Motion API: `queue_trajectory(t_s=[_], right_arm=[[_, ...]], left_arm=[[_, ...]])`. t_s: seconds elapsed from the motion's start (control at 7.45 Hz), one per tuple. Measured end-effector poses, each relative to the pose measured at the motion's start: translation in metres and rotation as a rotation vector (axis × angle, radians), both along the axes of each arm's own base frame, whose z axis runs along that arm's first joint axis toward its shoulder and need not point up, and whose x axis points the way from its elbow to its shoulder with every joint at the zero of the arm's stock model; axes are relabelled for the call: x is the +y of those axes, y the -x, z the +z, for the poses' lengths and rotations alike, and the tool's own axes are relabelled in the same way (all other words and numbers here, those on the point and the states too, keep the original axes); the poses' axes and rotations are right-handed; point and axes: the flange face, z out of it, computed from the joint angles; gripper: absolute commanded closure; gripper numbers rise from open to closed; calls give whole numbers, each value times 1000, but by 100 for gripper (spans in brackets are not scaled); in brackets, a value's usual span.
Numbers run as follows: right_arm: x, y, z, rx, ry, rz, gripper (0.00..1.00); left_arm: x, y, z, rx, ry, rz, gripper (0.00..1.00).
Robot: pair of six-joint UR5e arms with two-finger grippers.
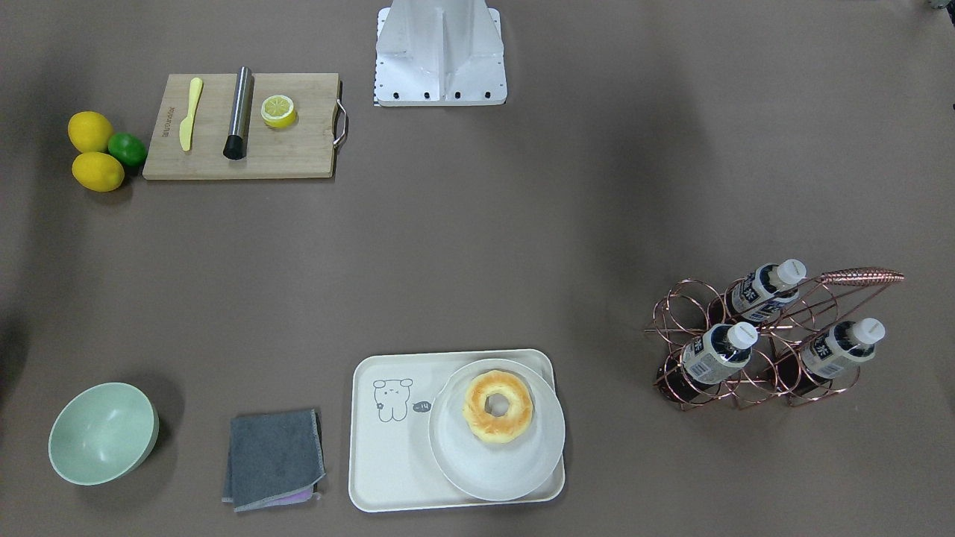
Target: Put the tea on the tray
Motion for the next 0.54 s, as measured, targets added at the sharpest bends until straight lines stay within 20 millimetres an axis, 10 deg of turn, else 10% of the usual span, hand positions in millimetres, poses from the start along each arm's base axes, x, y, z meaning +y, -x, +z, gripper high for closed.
queue_trajectory(t_s=[0.54], right_arm=[[-1,0,6,3,11,0,0]], left_arm=[[-10,-54,-72,73,48,-65,3]])
